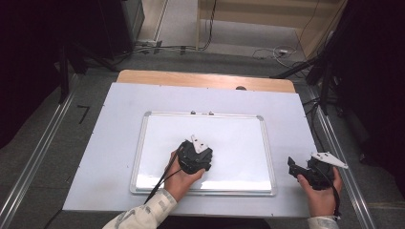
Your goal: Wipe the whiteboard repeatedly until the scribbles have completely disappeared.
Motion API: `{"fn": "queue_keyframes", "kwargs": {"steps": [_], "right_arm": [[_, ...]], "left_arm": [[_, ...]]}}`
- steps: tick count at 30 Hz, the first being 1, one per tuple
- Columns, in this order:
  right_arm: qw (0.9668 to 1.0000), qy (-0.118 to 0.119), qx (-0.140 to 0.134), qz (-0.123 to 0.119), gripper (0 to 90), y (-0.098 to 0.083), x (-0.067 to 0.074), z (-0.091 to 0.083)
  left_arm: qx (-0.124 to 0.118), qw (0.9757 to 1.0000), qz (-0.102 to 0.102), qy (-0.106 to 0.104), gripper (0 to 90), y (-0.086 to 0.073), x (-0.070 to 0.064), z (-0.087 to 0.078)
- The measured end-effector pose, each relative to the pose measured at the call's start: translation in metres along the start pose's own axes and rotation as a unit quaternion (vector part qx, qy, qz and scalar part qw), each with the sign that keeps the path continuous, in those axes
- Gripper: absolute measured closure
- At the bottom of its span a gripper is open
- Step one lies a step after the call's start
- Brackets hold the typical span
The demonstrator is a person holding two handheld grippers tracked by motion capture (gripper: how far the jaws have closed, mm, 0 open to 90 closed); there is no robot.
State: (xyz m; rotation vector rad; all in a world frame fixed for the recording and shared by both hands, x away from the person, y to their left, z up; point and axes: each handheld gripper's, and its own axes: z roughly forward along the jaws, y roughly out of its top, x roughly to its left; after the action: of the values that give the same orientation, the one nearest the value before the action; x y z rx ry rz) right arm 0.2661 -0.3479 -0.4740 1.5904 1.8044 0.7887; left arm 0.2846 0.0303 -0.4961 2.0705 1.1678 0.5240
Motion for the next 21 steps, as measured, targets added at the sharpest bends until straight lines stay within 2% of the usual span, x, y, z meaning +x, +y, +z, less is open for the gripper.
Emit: {"fn": "queue_keyframes", "kwargs": {"steps": [10, 21], "right_arm": [[1.0, -0.001, 0.002, 0.0, 16.5, 0.0, 0.001, 0.001], [1.0, 0.0, 0.002, -0.001, 16.5, 0.0, 0.001, 0.001]], "left_arm": [[-0.001, 0.9998, -0.017, 0.014, 41.1, -0.012, 0.023, -0.012], [-0.002, 0.9992, -0.032, 0.025, 41.1, -0.021, 0.039, -0.021]]}}
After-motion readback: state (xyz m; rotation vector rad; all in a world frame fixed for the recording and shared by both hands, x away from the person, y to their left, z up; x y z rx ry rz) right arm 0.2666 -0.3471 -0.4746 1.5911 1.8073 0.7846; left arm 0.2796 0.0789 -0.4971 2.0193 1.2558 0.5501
